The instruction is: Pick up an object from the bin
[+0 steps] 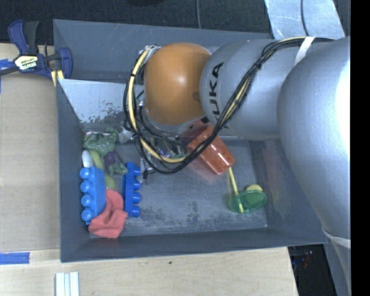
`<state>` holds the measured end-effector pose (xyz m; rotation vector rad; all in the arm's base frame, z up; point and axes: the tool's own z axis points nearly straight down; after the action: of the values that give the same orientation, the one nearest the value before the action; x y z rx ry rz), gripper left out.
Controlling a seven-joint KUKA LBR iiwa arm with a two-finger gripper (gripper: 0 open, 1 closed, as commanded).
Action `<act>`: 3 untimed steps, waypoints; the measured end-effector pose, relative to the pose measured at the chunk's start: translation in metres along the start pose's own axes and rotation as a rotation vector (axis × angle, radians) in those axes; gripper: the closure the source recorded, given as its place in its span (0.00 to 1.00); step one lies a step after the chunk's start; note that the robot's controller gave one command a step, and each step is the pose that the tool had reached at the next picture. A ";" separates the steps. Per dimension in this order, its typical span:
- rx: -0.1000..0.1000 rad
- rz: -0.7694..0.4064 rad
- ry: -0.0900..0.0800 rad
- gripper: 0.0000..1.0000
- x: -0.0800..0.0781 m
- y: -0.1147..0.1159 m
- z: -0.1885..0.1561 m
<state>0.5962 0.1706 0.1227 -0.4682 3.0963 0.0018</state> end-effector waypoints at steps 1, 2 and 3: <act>-0.001 -0.196 0.004 0.00 0.005 -0.001 0.025; -0.001 -0.520 0.006 0.00 0.018 0.020 0.023; 0.003 -0.669 -0.010 0.00 0.014 0.021 0.043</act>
Offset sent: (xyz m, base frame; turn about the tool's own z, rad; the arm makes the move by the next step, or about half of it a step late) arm -0.0274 0.0172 -0.0227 -0.5250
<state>0.5773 0.1869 0.0792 -1.4543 2.7625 -0.0054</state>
